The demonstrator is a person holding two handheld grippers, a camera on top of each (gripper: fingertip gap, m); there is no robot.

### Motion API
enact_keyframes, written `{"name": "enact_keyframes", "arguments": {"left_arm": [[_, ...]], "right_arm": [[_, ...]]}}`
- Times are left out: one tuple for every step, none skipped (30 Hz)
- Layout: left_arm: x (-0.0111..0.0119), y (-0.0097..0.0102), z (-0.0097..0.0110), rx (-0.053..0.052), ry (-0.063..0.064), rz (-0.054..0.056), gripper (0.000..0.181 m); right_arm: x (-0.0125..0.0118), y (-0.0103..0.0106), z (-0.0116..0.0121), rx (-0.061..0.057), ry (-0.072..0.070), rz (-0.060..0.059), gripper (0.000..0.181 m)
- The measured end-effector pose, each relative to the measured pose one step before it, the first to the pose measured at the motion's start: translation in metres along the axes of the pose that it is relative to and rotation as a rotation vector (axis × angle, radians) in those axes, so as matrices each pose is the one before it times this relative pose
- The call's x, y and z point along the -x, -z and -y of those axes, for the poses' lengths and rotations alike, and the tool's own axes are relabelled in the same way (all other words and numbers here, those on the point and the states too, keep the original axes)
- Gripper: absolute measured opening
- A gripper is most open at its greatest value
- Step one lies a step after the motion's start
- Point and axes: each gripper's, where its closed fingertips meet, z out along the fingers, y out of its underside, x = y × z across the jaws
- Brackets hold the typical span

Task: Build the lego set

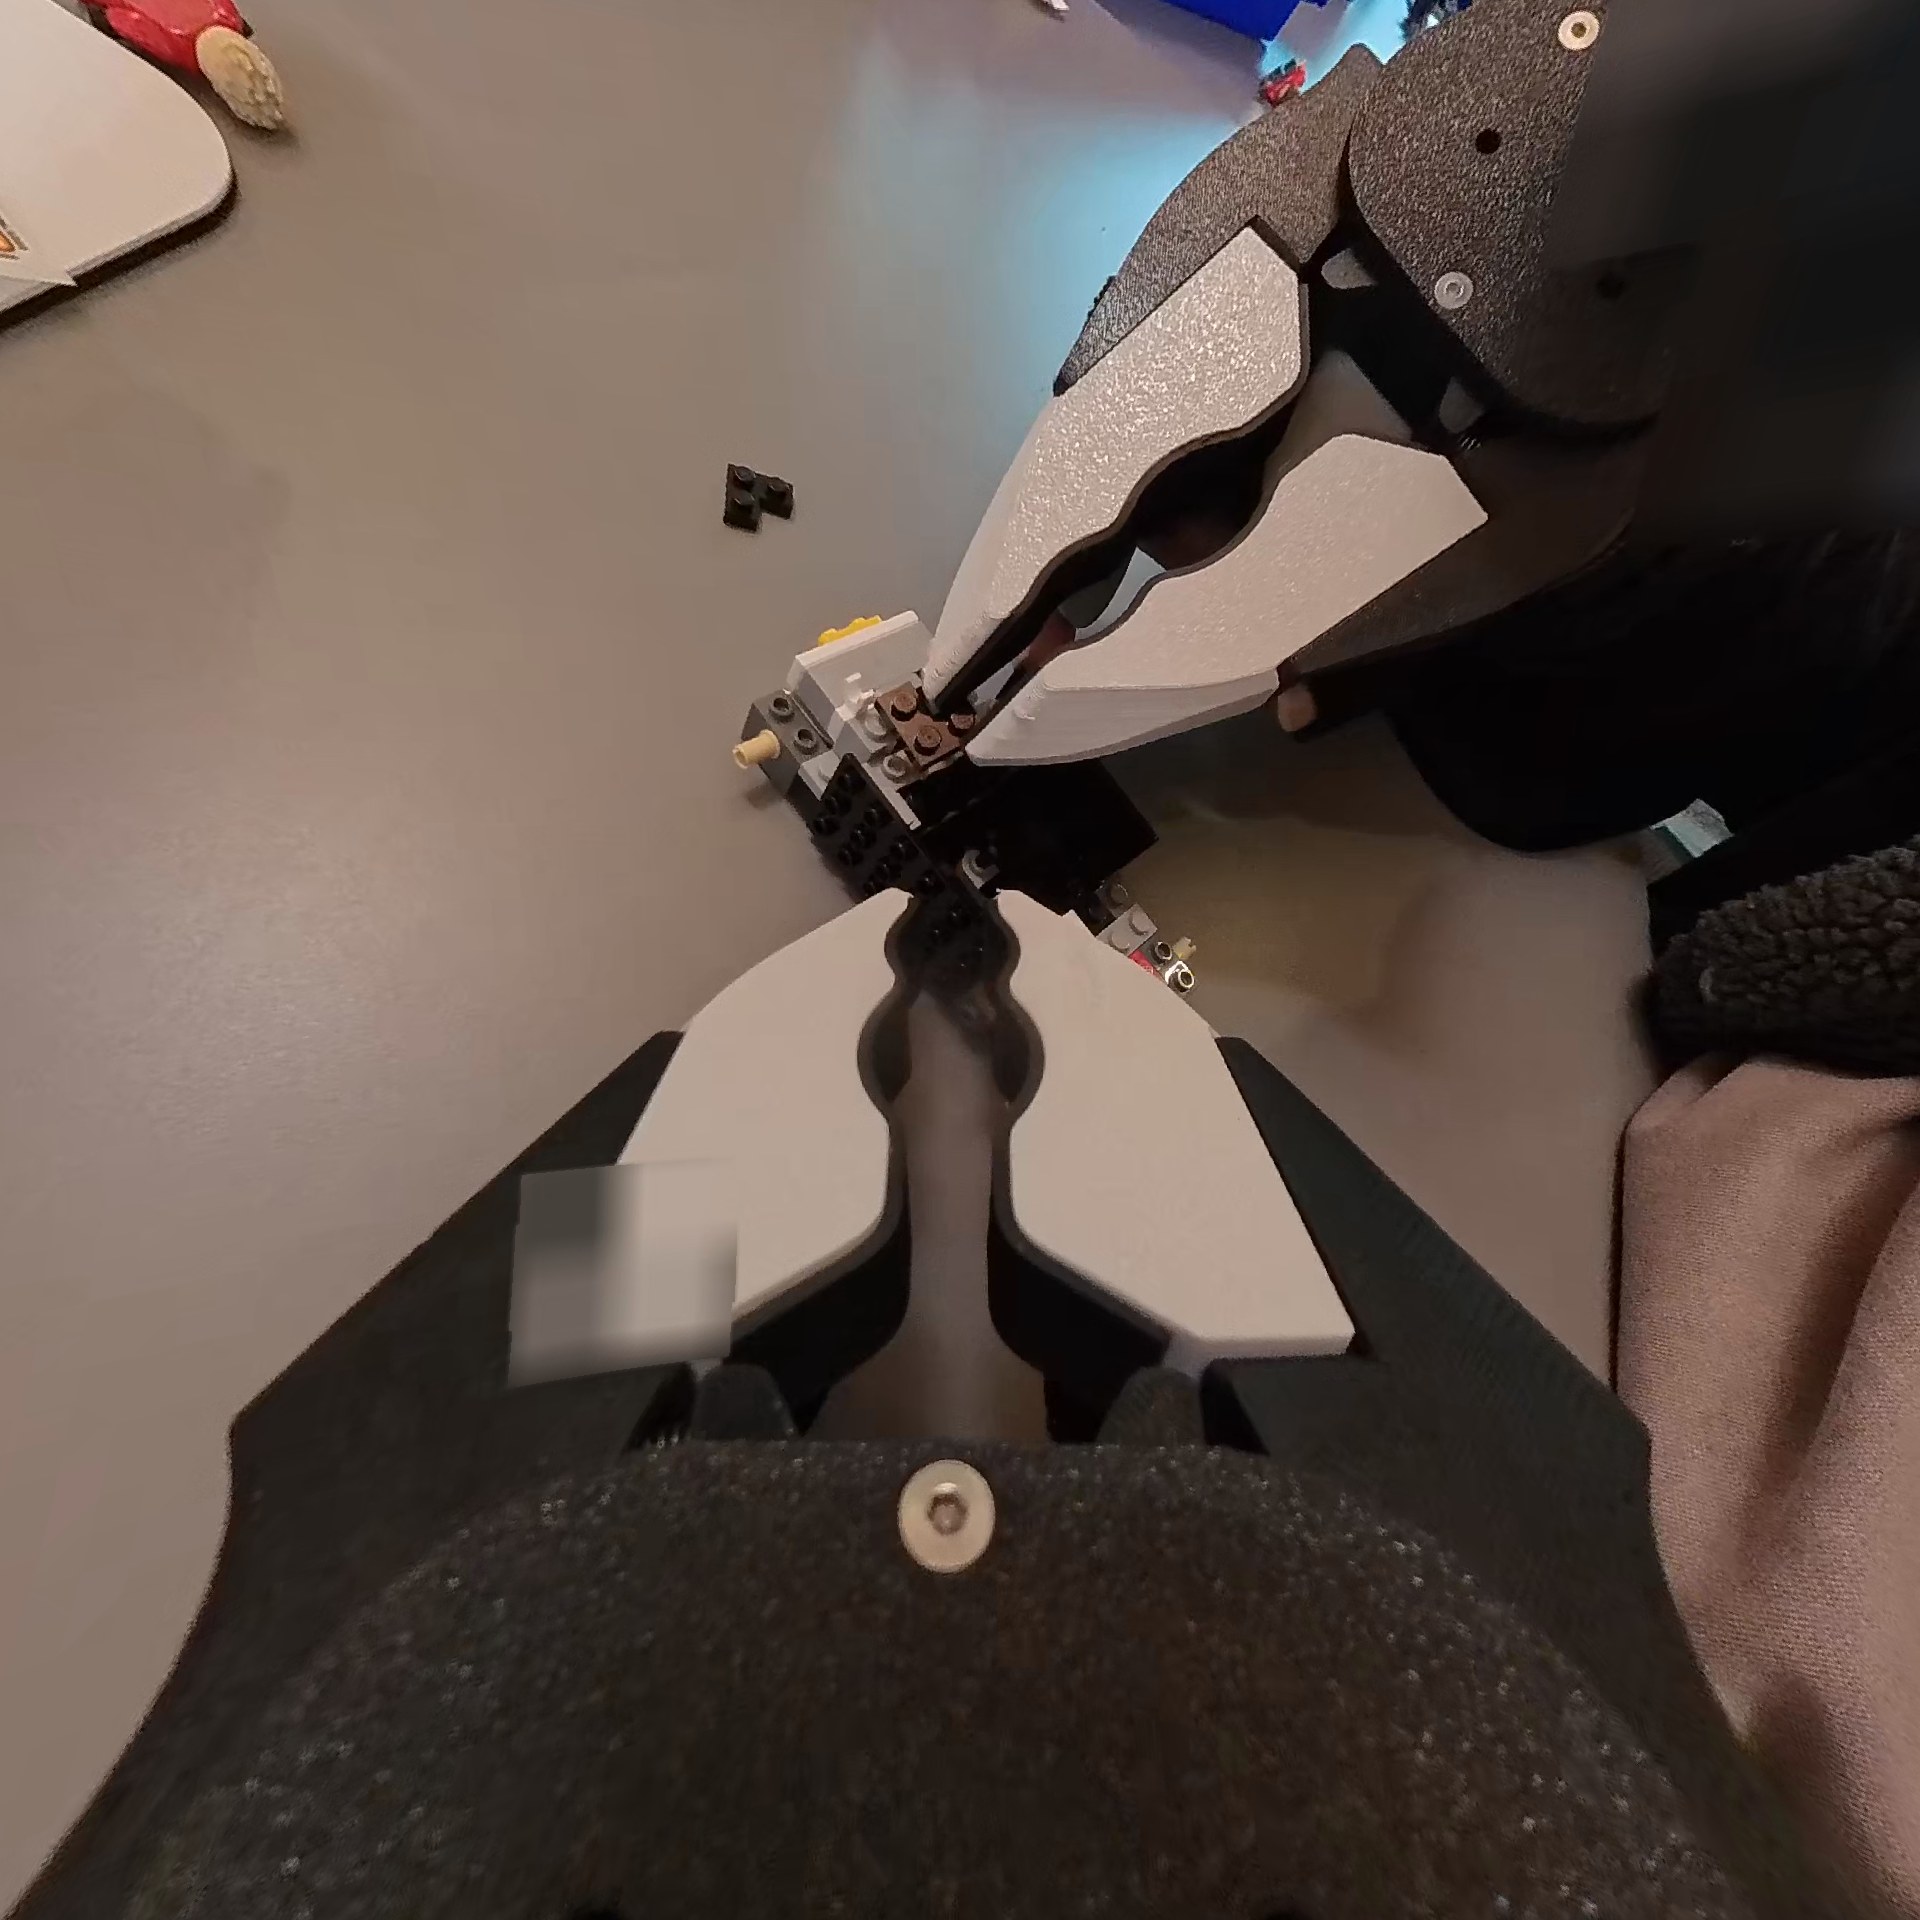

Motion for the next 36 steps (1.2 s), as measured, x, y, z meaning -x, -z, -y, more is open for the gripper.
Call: {"name": "enact_keyframes", "arguments": {"left_arm": [[0.00003,-0.00002,0.00004,-0.0003,-0.0002,0.0001,0.010],[0.00015,0.00005,0.00003,-0.0003,-0.0004,0.0003,0.010],[0.00006,0.00005,0.00003,-0.0002,0.0003,0.0000,0.010],[0.00000,-0.00002,0.00004,-0.0003,0.0003,0.0002,0.010],[0.00015,0.00009,-0.00002,-0.0004,-0.0005,0.0007,0.010],[0.00014,0.00003,0.00012,-0.0003,-0.0008,0.0010,0.010],[0.00006,0.00015,0.00004,-0.0002,-0.0002,0.0004,0.010],[-0.00009,-0.00007,0.00001,0.0000,-0.0001,-0.0001,0.010],[0.00005,0.00000,0.00000,0.0000,-0.0004,0.0001,0.010],[-0.00015,0.00004,0.00002,0.0000,-0.0002,0.0000,0.010],[0.00000,0.00000,0.00001,-0.0001,-0.0002,-0.0001,0.010],[0.00005,0.00005,0.00002,-0.0002,0.0001,-0.0001,0.010],[-0.00002,-0.00001,0.00002,-0.0002,-0.0001,-0.0002,0.010],[-0.00010,0.00003,0.00004,-0.0002,-0.0008,0.0001,0.010],[-0.00002,0.00001,0.00007,-0.0005,-0.0016,0.0002,0.010],[-0.00007,0.00002,0.00016,-0.0010,-0.0023,0.0008,0.010],[0.00011,0.00015,0.00048,-0.0023,-0.0026,0.0015,0.009],[0.00010,0.00037,0.00056,-0.0034,-0.0023,0.0014,0.009],[0.00008,0.00035,0.00084,-0.0045,-0.0021,0.0007,0.009],[-0.00011,0.00046,0.00089,-0.0052,-0.0022,0.0003,0.009],[0.00008,0.00036,0.00087,-0.0051,-0.0026,0.0008,0.009],[0.00024,0.00040,0.00073,-0.0044,-0.0033,0.0026,0.010],[0.00083,0.00053,0.00068,-0.0036,-0.0036,0.0054,0.010],[0.00109,0.00066,0.00067,-0.0036,-0.0028,0.0066,0.010],[0.00115,0.00074,0.00059,-0.0038,-0.0006,0.0048,0.010],[0.00082,0.00049,0.00055,-0.0032,0.0022,0.0021,0.010],[0.00047,0.00033,0.00030,-0.0024,0.0030,0.0005,0.010],[0.00036,0.00011,0.00008,-0.0013,0.0014,0.0008,0.010],[0.00013,-0.00006,-0.00018,0.0008,-0.0010,0.0007,0.010],[-0.00006,-0.00022,-0.00037,0.0017,-0.0021,0.0003,0.010],[-0.00007,-0.00035,-0.00035,0.0014,-0.0015,-0.0002,0.010],[0.00004,-0.00025,-0.00027,0.0012,0.0000,-0.0007,0.010],[0.00001,-0.00019,-0.00025,0.0010,0.0009,-0.0011,0.010],[0.00013,-0.00011,-0.00024,0.0005,0.0008,-0.0004,0.010],[0.00018,-0.00009,-0.00010,0.0000,0.0005,0.0001,0.010],[0.00003,0.00006,0.00000,-0.0001,0.0003,-0.0002,0.010]], "right_arm": [[-0.00009,-0.00002,-0.00013,0.0003,-0.0009,0.0003,0.007],[0.00003,0.00003,0.00005,-0.0009,-0.0006,0.0005,0.007],[0.00004,-0.00013,-0.00004,0.0001,-0.0001,0.0003,0.007],[-0.00006,-0.00011,-0.00026,0.0012,0.0004,-0.0001,0.007],[0.00006,-0.00012,-0.00017,0.0001,0.0005,-0.0001,0.007],[0.00012,-0.00012,-0.00006,0.0003,-0.0002,0.0009,0.007],[0.00003,-0.00015,-0.00010,-0.0004,0.0000,0.0002,0.007],[-0.00015,-0.00007,-0.00005,-0.0003,0.0001,-0.0004,0.007],[0.00002,-0.00007,-0.00007,-0.0001,0.0001,0.0002,0.007],[0.00001,-0.00002,0.00004,-0.0003,0.0001,0.0001,0.007],[-0.00004,-0.00007,-0.00006,-0.0002,0.0003,-0.0002,0.007],[0.00005,-0.00002,0.00004,-0.0003,0.0000,0.0003,0.007],[-0.00004,0.00003,0.00004,-0.0008,-0.0003,0.0002,0.007],[-0.00013,0.00010,0.00011,-0.0007,-0.0001,-0.0004,0.007],[-0.00011,-0.00003,-0.00012,0.0003,0.0001,0.0000,0.007],[-0.00003,0.00003,0.00004,-0.0007,0.0003,-0.0002,0.007],[-0.00002,-0.00003,-0.00012,0.0002,-0.0001,0.0006,0.007],[0.00000,-0.00009,-0.00010,0.0005,-0.0003,0.0007,0.007],[-0.00004,-0.00007,-0.00006,-0.0002,0.0001,-0.0002,0.007],[-0.00009,-0.00004,-0.00011,0.0002,0.0001,-0.0006,0.007],[-0.00030,0.00010,0.00010,-0.0007,0.0005,-0.0014,0.007],[-0.00060,0.00039,0.00023,-0.0018,0.0018,-0.0025,0.007],[-0.00174,0.00095,0.00047,-0.0023,0.0014,-0.0072,0.007],[-0.00301,0.00161,0.00089,-0.0060,0.0014,-0.0120,0.007],[-0.00252,0.00198,0.00143,-0.0088,-0.0039,-0.0051,0.007],[-0.00168,0.00192,0.00141,-0.0093,-0.0102,0.0026,0.007],[-0.00198,0.00182,0.00101,-0.0072,-0.0119,0.0002,0.007],[-0.00257,0.00168,0.00060,-0.0051,-0.0064,-0.0059,0.007],[-0.00259,0.00152,0.00007,-0.0017,-0.0007,-0.0081,0.007],[-0.00200,0.00094,-0.00022,0.0009,0.0007,-0.0062,0.007],[-0.00111,0.00058,-0.00026,-0.0002,-0.0005,-0.0022,0.007],[0.00004,0.00010,-0.00015,-0.0004,-0.0011,0.0027,0.007],[0.00070,-0.00039,-0.00051,0.0021,0.0003,0.0042,0.007],[0.00111,-0.00072,-0.00052,0.0019,0.0034,0.0046,0.007],[0.00149,-0.00069,-0.00041,0.0019,0.0048,0.0052,0.007],[0.00149,-0.00082,-0.00065,0.0030,0.0045,0.0043,0.007]]}}
